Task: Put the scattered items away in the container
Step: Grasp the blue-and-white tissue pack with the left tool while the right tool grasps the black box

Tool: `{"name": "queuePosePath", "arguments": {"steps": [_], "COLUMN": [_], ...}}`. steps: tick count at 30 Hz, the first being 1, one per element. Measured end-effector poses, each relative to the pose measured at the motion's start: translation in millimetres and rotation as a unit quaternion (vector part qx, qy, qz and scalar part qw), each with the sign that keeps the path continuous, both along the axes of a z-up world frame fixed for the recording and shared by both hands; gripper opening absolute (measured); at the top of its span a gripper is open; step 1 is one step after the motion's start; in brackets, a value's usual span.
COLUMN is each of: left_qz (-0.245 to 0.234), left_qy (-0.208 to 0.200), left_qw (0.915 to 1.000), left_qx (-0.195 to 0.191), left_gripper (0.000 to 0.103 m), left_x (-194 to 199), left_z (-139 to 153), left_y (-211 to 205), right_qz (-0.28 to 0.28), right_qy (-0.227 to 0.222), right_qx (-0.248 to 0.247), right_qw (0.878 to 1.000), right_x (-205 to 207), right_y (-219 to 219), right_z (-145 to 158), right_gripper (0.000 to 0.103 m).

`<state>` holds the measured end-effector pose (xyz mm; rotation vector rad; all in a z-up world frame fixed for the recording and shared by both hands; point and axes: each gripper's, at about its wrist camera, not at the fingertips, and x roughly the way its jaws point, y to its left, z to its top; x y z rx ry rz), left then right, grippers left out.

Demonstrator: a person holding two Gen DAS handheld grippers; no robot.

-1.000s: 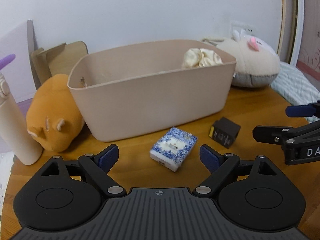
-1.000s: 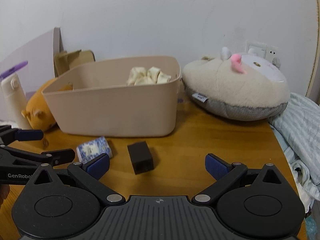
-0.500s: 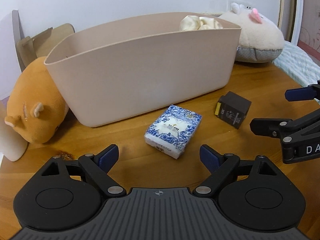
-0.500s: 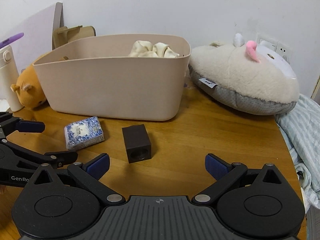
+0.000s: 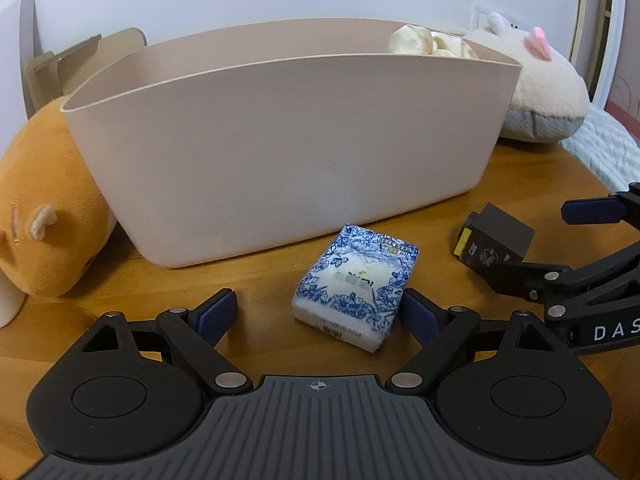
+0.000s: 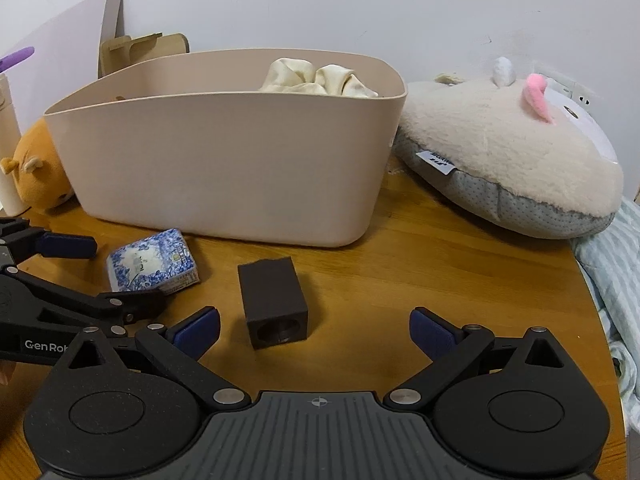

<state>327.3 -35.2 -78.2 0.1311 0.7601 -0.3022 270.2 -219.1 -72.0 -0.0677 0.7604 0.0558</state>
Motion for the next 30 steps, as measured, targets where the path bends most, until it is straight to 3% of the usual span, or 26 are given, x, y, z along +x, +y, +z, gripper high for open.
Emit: {"name": "queuePosePath", "arguments": {"steps": [5,12,18,19,20,22,24,26,30], "left_qz": [-0.003,0.002,-0.006,-0.006,-0.006,-0.002,0.001,0.005,0.012], "left_qy": [-0.009,-0.019,-0.024,-0.025,-0.026,-0.026,-0.027,-0.026,-0.024], "left_qw": [0.9999,0.9998,0.9997,0.9996,0.9996,0.9996,0.9996,0.9996,0.9996], "left_qx": [-0.004,-0.005,-0.008,-0.008,-0.009,-0.008,-0.007,-0.007,-0.005], "left_gripper": [0.091,0.086,0.062,0.054,0.048,0.048,0.047,0.047,0.047], "left_x": [4.0,2.8,-3.4,-4.4,-5.0,-7.5,-8.7,-9.1,-12.1], "left_z": [-1.5,-2.2,1.0,1.8,2.6,2.5,2.2,2.8,4.0], "left_y": [-0.7,-2.3,-6.4,-6.8,-7.2,-7.4,-6.3,-5.4,-3.0], "right_qz": [-0.003,0.003,0.010,0.010,0.009,0.009,0.012,0.013,0.012], "right_qy": [-0.003,0.004,0.013,0.013,0.012,0.014,0.018,0.017,0.016], "right_qx": [0.004,0.008,0.007,0.007,0.007,0.012,0.023,0.021,0.025], "right_qw": [1.000,1.000,1.000,1.000,1.000,1.000,1.000,1.000,0.999], "right_x": [5.1,9.0,11.7,12.3,12.7,14.0,15.1,14.5,11.4], "right_y": [-3.3,-3.3,1.5,2.2,2.7,3.2,2.6,3.9,3.1], "right_z": [-0.9,-2.6,-4.9,-5.1,-5.3,-5.4,-5.7,-4.6,-3.8], "right_gripper": [0.101,0.090,0.078,0.078,0.075,0.065,0.041,0.029,0.029]}}
